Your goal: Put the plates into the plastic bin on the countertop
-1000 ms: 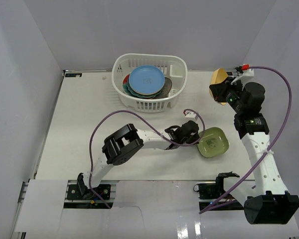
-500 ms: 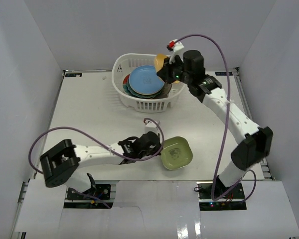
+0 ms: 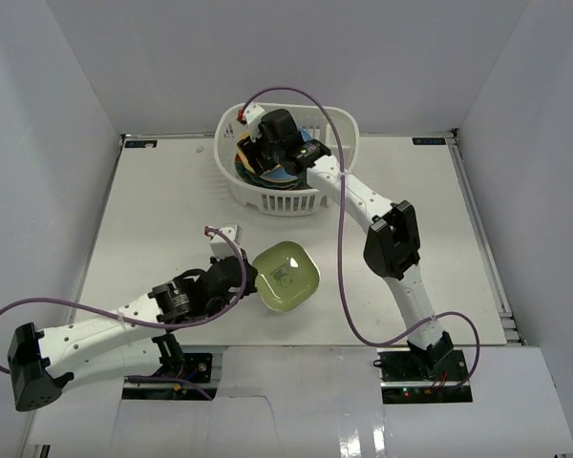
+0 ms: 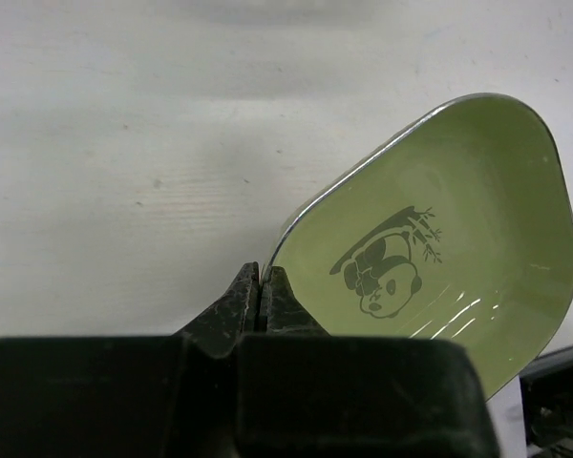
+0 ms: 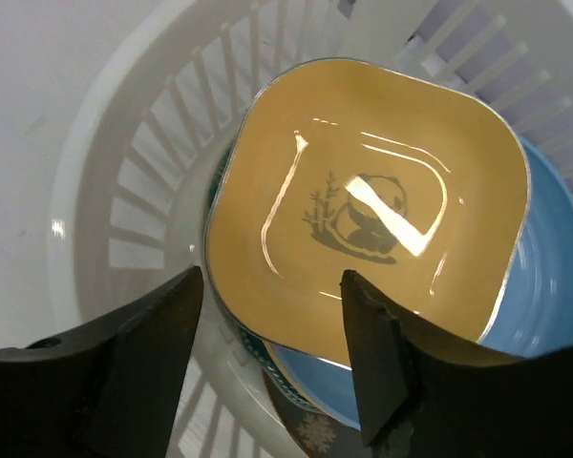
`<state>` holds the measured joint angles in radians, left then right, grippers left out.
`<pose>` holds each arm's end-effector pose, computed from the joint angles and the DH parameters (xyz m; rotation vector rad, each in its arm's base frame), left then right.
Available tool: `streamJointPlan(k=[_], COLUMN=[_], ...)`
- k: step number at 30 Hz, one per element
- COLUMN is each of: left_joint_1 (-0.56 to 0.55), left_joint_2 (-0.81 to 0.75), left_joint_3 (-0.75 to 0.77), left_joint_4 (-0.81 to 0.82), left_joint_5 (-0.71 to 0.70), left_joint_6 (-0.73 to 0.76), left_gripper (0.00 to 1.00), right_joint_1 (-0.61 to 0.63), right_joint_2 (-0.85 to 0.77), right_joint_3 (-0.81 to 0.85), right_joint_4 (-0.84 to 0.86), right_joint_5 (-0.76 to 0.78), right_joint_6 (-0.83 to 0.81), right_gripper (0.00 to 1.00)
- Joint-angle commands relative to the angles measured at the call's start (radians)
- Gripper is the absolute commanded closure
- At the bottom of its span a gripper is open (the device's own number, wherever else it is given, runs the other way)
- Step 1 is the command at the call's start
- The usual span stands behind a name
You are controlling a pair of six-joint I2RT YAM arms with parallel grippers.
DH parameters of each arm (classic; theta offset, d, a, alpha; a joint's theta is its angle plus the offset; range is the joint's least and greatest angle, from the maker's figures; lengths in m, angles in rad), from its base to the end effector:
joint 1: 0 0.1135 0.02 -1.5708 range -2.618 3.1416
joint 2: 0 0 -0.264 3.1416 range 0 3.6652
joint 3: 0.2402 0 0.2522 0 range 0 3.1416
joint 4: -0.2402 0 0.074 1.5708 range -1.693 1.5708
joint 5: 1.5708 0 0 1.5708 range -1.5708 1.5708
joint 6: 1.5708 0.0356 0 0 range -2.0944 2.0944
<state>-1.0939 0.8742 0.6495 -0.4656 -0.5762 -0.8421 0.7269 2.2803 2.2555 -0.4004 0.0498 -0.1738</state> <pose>0.1012 -0.1536 0.2538 -0.0278 2.1717 -0.4733 0.4033 0.3563 0.3225 -0.8451 1.8220 0.3055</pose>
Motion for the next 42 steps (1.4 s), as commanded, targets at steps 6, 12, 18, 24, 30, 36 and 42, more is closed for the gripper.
streamJointPlan(k=[6,12,18,24,30,36,42], left_joint_1=[0.138,0.328,0.535,0.664,0.741,0.77,0.772], left_joint_2=[0.042,0.153,0.461,0.742,1.049,1.206,1.05], left_joint_3=[0.145,0.309,0.61,0.935,1.263,1.415,1.372], left_joint_4=[0.013,0.111,0.13,0.105,0.001,-0.062,-0.053], left_joint_5=[-0.019,0.104,0.268,0.368,0.473,0.519,0.62], left_joint_6=[0.142,0.259,0.354,0.391,0.42,0.437,0.426], left_gripper=[1.0,1.0,1.0,1.0,1.0,0.67,0.02], right_joint_1=[-0.086,-0.175,-0.277,-0.279,-0.274,-0.273,-0.271], right_joint_2=[-0.292,-0.695,-1.094,-1.321,-1.485,-1.549,-1.545], right_joint_3=[-0.063,-0.494,-1.123,-1.497,-1.645,-1.7,-1.67], right_joint_4=[0.083,0.245,0.453,0.526,0.508,0.468,0.44], right_joint_5=[-0.028,-0.001,-0.041,-0.146,-0.205,-0.202,-0.18], right_joint_6=[0.123,0.249,0.418,0.493,0.51,0.508,0.494], right_gripper=[0.29,0.49,0.92,0.92,0.9,0.82,0.59])
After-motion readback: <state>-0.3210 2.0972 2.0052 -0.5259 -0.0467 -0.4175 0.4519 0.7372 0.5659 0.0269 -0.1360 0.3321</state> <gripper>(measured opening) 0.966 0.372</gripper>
